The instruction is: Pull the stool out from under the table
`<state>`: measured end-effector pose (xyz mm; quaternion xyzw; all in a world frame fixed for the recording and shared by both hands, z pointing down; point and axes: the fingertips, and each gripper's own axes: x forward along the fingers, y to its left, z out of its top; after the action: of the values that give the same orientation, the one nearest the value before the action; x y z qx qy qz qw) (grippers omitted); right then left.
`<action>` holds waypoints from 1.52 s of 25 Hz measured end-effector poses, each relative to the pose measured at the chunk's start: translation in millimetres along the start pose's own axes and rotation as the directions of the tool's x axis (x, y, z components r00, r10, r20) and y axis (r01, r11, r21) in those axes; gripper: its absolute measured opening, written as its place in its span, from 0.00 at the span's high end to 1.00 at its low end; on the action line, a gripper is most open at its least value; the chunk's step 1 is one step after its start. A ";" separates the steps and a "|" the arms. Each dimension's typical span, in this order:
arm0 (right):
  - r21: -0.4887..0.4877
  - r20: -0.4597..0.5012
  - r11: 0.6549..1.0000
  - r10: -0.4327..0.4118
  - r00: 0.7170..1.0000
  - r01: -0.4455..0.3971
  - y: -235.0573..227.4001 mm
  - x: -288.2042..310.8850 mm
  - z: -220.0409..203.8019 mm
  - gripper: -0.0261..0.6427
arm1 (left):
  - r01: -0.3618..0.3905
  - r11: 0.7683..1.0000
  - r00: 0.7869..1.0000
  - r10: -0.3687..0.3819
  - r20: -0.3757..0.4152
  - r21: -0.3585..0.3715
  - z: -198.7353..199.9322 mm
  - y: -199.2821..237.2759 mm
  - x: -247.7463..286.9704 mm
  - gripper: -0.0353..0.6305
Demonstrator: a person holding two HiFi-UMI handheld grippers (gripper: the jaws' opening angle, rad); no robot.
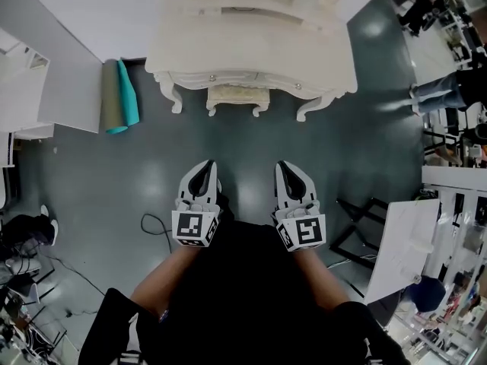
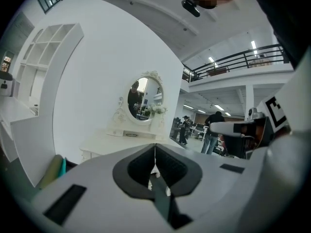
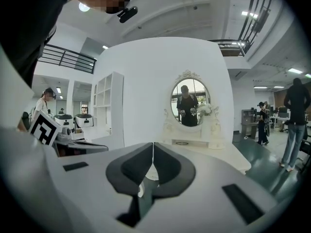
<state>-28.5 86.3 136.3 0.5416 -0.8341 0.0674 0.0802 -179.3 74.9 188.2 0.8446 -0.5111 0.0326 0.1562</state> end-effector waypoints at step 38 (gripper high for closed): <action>0.013 -0.252 1.000 0.007 0.968 -0.003 -167.0 190.7 -128.0 0.93 | -0.155 0.987 0.973 0.162 -0.167 0.051 -41.8 95.2 201.0 0.93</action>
<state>55.7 -126.0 305.2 0.5270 -0.8181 0.1411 0.1817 -162.6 -124.9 293.0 0.7980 -0.5608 0.1268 0.1807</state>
